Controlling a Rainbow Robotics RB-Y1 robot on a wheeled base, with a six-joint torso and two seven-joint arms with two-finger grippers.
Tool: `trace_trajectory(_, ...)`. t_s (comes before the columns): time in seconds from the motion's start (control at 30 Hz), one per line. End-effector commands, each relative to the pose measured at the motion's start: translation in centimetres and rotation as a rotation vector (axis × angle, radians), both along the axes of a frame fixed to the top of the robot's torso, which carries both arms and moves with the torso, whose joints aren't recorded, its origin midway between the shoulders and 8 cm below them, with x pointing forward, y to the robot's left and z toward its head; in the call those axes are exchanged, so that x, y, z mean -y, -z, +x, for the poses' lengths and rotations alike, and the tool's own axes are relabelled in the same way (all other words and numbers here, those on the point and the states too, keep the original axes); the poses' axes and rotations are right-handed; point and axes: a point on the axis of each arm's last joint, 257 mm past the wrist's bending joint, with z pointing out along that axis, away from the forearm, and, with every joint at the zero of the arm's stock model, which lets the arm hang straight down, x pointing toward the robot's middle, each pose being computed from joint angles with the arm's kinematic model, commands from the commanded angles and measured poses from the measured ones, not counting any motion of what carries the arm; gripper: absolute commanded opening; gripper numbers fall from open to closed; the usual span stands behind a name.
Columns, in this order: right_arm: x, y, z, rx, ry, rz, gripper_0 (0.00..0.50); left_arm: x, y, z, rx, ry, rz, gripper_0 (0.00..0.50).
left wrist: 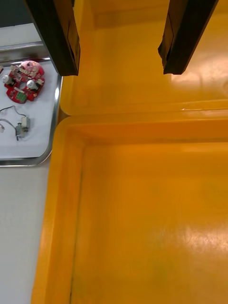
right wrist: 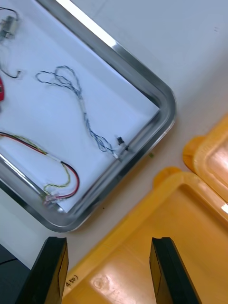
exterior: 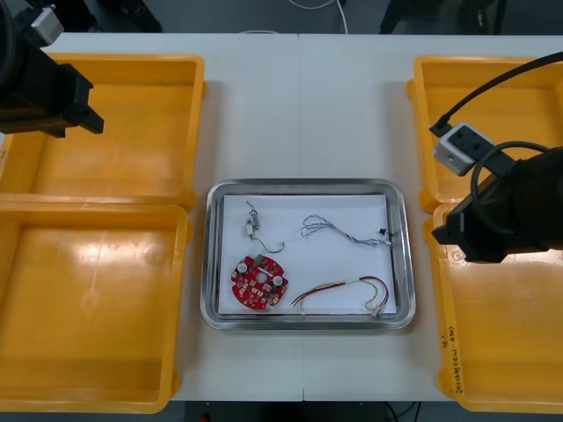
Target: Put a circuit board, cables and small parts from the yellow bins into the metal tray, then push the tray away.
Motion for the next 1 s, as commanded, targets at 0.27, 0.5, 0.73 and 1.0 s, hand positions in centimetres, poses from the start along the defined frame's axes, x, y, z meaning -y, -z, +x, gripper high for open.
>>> trace_trajectory(0.27, -5.8, 1.2, -1.2, 0.020, -0.119, 0.011, 0.500, -4.4, 1.7, -4.3, 0.032, 0.051, 0.085, 0.500)
trace_trajectory(0.5, -9.0, 2.6, -2.3, -0.001, -0.179, 0.029, 0.500, -5.3, 2.7, -6.5, 0.032, 0.063, 0.098, 0.500)
trace_trajectory(0.73, -12.4, 4.6, -3.8, 0.003, -0.267, -0.009, 0.500, -6.1, 4.1, -8.6, 0.007, 0.080, 0.109, 0.500)
trace_trajectory(1.0, -13.0, 7.2, -5.9, 0.004, -0.456, -0.152, 0.500, -7.8, 5.0, -10.0, -0.012, 0.079, 0.162, 0.500)
